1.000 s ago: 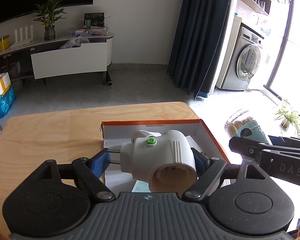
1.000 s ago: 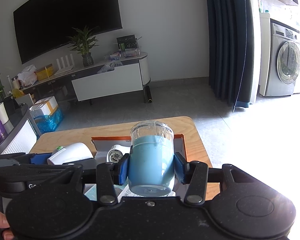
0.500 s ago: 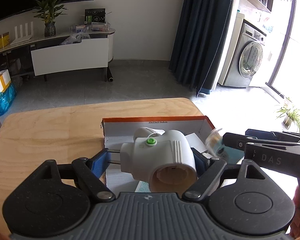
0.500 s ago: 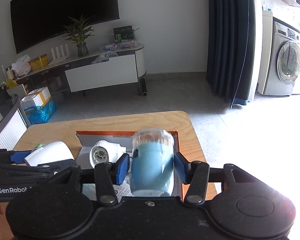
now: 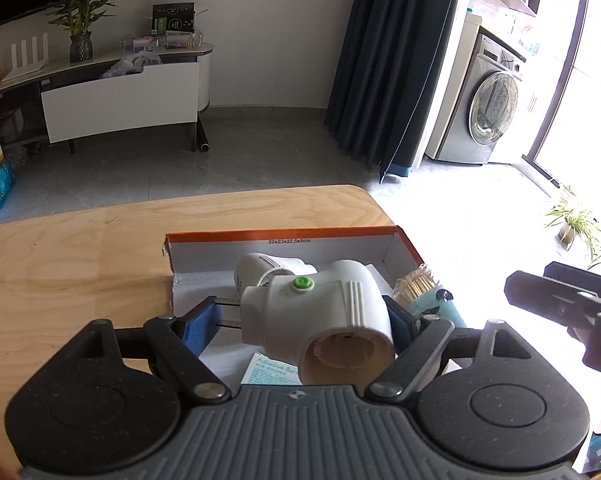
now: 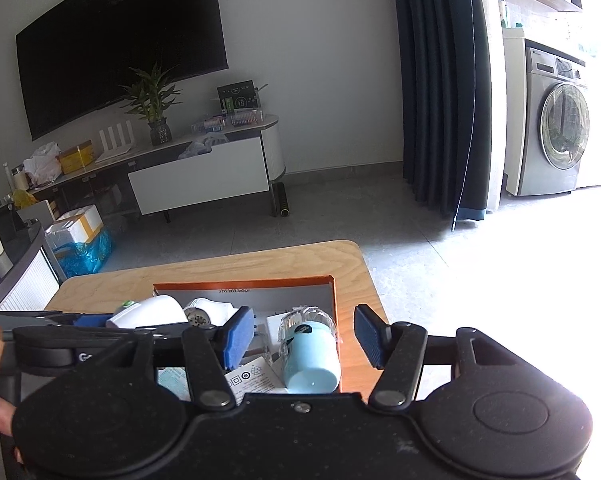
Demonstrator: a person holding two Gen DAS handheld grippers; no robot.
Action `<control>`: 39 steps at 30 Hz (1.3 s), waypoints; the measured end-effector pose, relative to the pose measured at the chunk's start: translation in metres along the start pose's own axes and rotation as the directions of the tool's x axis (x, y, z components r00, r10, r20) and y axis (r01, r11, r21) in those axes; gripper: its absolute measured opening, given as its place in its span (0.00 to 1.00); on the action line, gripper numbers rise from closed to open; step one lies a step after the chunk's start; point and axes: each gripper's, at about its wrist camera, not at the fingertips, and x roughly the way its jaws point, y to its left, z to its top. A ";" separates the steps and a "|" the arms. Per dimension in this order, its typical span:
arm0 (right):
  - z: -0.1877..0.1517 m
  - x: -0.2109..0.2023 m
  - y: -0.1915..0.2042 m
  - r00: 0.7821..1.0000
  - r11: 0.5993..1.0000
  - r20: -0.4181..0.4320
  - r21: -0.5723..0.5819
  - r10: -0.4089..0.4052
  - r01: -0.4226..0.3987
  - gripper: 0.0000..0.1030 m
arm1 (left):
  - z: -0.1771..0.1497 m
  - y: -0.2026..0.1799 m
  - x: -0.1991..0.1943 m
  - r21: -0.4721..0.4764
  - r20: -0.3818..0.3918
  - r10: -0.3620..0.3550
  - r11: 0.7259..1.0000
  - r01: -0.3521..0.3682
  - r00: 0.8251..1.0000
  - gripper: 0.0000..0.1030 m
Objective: Organize rigid objects
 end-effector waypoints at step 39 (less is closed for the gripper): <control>-0.055 -0.088 0.023 0.999 0.999 -0.014 -0.021 0.050 -0.050 0.88 | -0.070 -0.022 -0.116 -0.019 0.040 0.156 0.988 -0.156 0.987 1.00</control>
